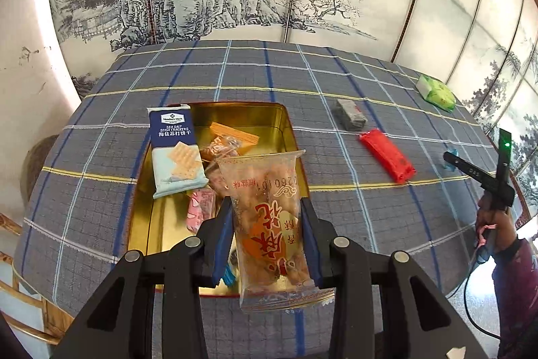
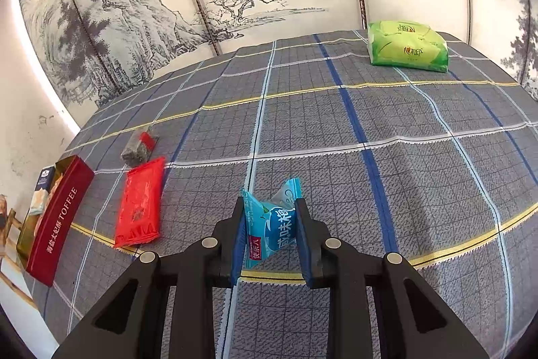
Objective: Organize snacks
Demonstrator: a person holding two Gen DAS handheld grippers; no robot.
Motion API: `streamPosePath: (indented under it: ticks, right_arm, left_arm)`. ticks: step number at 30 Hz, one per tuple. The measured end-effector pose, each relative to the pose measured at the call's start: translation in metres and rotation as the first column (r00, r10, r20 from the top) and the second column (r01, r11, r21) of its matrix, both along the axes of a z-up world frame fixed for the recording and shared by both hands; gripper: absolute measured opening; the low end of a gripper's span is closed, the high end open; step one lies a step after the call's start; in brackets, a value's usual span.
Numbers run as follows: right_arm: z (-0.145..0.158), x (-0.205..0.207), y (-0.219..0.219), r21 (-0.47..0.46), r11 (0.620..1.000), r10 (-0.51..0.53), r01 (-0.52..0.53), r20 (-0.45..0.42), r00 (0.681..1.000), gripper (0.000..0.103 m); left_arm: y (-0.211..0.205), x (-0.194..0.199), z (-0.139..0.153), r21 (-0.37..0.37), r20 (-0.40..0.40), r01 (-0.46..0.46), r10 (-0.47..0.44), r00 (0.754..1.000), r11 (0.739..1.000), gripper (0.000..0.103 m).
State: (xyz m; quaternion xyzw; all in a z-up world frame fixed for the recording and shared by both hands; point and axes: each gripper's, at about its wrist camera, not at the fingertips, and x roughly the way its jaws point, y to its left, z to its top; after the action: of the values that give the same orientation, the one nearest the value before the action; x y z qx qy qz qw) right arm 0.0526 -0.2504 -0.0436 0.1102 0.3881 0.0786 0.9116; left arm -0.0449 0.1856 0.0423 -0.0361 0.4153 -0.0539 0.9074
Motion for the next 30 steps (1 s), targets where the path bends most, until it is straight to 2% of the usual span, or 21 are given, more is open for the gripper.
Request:
streamPosePath:
  ticks: [11,30]
  right_arm:
    - [-0.001,0.002,0.0,-0.008,1.0,-0.007,0.007,-0.008,1.0,0.027]
    - [-0.001,0.002,0.001,-0.011,1.0,-0.01,0.01,-0.009,1.0,0.027]
  left_arm:
    - [0.002,0.043,-0.013,0.026,0.018,0.021,-0.021,1.0,0.999,0.034]
    - [-0.004,0.099,-0.033,0.056,-0.015,0.034,-0.033,0.999,0.998,0.034]
